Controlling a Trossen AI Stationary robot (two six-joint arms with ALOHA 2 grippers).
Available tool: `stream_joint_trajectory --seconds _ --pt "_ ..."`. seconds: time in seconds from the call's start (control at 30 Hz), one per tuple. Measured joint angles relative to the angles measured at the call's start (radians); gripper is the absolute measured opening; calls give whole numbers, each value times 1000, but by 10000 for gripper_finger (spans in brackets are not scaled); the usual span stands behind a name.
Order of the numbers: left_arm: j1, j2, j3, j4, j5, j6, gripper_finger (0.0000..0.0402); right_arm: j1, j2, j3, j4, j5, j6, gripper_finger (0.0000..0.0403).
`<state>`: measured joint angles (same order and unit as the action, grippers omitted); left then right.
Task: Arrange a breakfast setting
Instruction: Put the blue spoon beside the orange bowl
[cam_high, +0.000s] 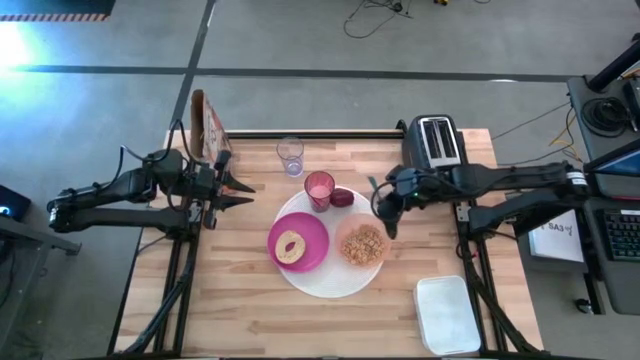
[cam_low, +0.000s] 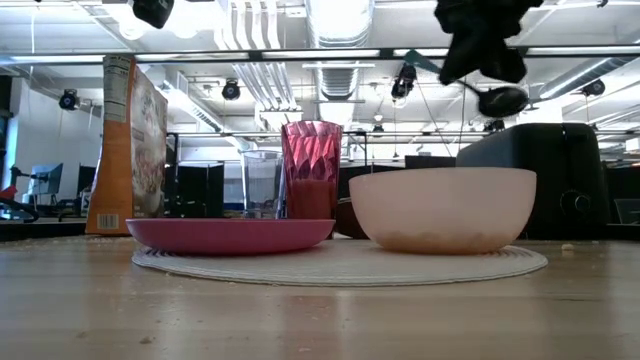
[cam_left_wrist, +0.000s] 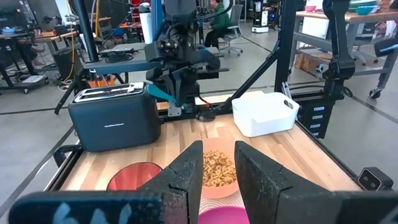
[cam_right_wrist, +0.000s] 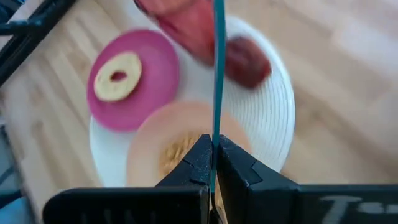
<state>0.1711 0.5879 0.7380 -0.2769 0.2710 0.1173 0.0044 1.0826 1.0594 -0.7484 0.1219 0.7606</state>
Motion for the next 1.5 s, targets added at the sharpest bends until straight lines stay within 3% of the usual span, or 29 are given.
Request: stream_joint_trajectory --seconds 0.13,0.3,0.57,0.83,1.07,1.27,1.37,1.5 --pt "0 6 0 0 0 1 76 0 -20 15 -65 -105 15 8" --pt "0 23 0 0 0 4 76 0 -13 29 -177 -233 -164 8" --pt "1 72 -2 10 0 5 76 7 37 103 -456 -263 -510 8" --pt "1 157 -2 165 -1 5 76 7 112 170 -528 -263 -945 8" --pt "1 197 23 158 -6 25 76 7 170 178 -638 -232 -1346 8" --pt "1 207 30 171 -131 60 76 21 239 176 -739 -9 -1662 8" --pt "1 219 30 182 -193 66 76 22 265 176 -741 54 -1763 9" --pt "1 239 30 200 -228 66 76 22 298 176 -737 56 -1838 9"
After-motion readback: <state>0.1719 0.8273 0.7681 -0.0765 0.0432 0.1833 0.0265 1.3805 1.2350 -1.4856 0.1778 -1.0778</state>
